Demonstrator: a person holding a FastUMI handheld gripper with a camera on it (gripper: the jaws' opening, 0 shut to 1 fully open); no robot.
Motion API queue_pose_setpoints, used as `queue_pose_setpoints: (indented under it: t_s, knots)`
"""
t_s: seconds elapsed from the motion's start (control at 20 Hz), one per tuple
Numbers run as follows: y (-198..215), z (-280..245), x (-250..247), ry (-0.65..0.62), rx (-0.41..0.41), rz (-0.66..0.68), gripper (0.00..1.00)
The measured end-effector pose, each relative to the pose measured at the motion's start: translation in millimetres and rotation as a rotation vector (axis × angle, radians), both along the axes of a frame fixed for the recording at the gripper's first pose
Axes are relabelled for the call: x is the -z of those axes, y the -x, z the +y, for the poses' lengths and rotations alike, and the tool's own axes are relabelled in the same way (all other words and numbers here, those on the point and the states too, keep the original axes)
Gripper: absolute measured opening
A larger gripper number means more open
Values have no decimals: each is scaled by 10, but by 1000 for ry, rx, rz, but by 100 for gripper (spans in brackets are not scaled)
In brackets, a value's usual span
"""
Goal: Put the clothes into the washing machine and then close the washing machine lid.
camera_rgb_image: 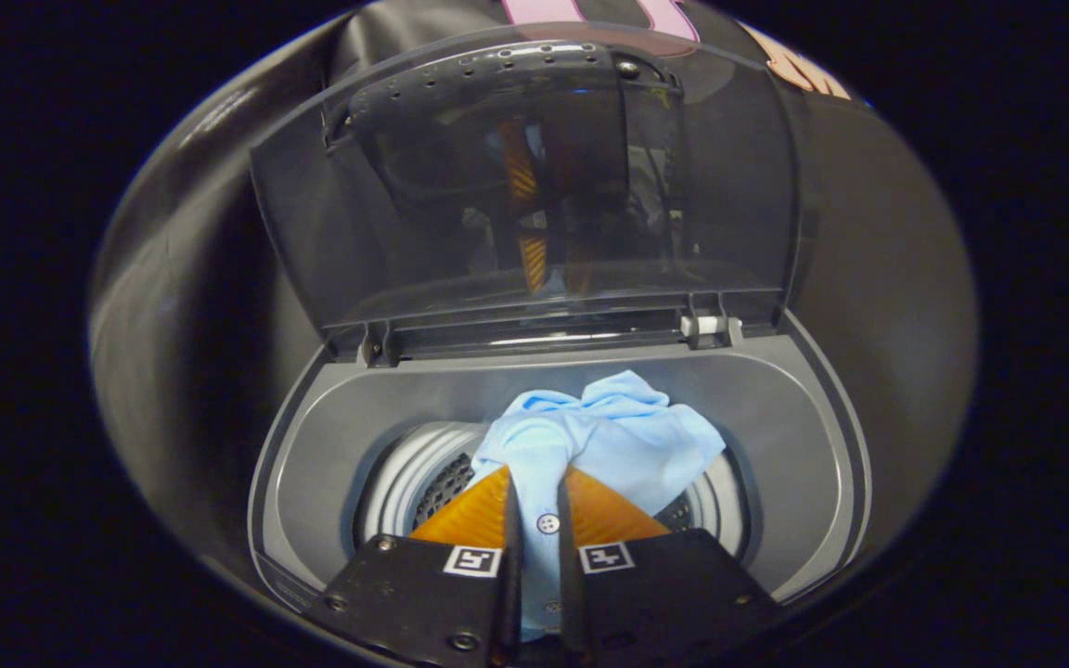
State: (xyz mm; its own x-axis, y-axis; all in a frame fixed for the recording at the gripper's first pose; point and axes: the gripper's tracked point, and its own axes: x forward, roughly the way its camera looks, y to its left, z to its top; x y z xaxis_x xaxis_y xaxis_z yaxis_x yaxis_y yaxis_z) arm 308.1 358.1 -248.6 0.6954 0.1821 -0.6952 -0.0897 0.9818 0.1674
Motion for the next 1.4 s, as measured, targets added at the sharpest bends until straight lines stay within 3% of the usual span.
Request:
queue_pose_setpoints:
  t_s: [0.05,0.4,0.75,1.2,1.4]
  knots:
    - [-8,4,22,8,2,2,21]
    - [59,-52,-128,43,13,-20,98]
    - [-5,-150,-843,26,30,-97,98]
    - [-357,-208,-2086,98,-37,-236,98]
    - [-659,-126,-2580,166,-68,-367,97]
